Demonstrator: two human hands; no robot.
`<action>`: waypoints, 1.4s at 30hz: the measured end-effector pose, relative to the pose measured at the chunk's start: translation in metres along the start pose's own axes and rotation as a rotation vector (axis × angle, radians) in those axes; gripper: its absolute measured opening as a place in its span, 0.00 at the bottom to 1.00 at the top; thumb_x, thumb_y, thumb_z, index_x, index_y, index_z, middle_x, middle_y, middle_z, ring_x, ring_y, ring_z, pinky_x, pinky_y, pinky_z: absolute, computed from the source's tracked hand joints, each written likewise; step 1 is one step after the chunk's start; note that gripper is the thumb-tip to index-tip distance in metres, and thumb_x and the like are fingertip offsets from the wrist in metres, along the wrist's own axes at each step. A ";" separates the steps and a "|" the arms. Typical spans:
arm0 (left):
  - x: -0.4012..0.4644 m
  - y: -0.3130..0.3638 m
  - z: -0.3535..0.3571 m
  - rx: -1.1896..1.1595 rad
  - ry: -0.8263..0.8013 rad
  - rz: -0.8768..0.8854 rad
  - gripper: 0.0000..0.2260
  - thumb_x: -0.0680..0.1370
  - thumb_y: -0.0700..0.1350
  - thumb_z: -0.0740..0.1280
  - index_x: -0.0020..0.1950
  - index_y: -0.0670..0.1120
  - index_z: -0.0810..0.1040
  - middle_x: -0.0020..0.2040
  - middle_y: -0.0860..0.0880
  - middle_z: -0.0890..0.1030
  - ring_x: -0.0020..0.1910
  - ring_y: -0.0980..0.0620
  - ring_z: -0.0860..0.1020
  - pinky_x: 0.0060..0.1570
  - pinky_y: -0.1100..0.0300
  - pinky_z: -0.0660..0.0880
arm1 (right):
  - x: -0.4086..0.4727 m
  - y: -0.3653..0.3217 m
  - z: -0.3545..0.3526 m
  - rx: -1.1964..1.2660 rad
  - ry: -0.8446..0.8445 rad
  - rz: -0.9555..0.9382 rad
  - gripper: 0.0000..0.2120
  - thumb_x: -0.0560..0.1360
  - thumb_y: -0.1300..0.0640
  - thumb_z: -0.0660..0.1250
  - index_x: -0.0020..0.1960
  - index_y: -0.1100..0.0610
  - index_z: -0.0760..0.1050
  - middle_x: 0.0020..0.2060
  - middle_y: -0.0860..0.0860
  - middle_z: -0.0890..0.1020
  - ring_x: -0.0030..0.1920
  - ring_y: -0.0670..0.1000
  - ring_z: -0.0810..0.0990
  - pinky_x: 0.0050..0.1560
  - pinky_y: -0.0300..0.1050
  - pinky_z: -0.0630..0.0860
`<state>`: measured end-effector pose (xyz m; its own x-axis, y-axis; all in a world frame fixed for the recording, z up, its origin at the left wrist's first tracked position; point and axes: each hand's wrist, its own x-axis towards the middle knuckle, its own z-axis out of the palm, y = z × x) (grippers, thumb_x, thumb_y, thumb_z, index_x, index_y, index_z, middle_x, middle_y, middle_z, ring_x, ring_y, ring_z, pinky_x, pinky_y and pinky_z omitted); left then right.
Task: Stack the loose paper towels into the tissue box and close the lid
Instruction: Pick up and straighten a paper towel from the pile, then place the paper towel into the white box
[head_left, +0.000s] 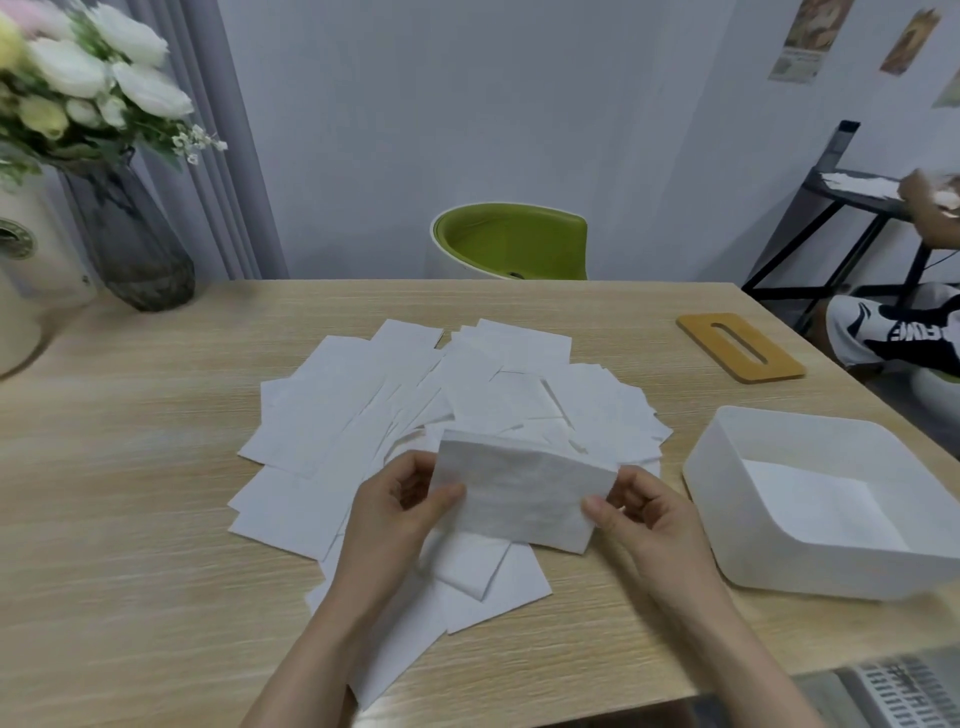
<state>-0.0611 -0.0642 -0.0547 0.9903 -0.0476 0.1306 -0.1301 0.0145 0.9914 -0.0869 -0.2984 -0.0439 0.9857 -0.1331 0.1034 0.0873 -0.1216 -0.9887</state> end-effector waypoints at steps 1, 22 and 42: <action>0.002 0.003 0.000 0.008 0.009 0.032 0.05 0.72 0.41 0.74 0.43 0.51 0.83 0.43 0.50 0.85 0.44 0.53 0.82 0.45 0.64 0.76 | 0.001 -0.003 -0.001 -0.020 0.016 -0.030 0.07 0.71 0.66 0.72 0.42 0.54 0.81 0.38 0.52 0.83 0.36 0.45 0.75 0.41 0.36 0.72; 0.000 -0.007 0.008 0.115 -0.080 0.070 0.13 0.76 0.57 0.63 0.52 0.51 0.78 0.48 0.57 0.83 0.49 0.58 0.80 0.47 0.63 0.75 | -0.003 0.001 0.007 -0.175 -0.036 -0.024 0.14 0.75 0.64 0.68 0.54 0.48 0.77 0.45 0.38 0.84 0.45 0.35 0.80 0.46 0.28 0.72; 0.004 0.011 0.026 0.094 0.190 -0.046 0.04 0.76 0.49 0.70 0.46 0.49 0.78 0.38 0.57 0.82 0.38 0.59 0.79 0.38 0.60 0.73 | -0.002 -0.005 0.005 0.090 -0.079 0.115 0.10 0.78 0.69 0.59 0.55 0.61 0.76 0.47 0.54 0.86 0.49 0.51 0.84 0.47 0.38 0.78</action>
<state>-0.0601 -0.0905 -0.0433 0.9856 0.1427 0.0905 -0.0801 -0.0769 0.9938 -0.0886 -0.2923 -0.0397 0.9979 -0.0630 -0.0167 -0.0180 -0.0206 -0.9996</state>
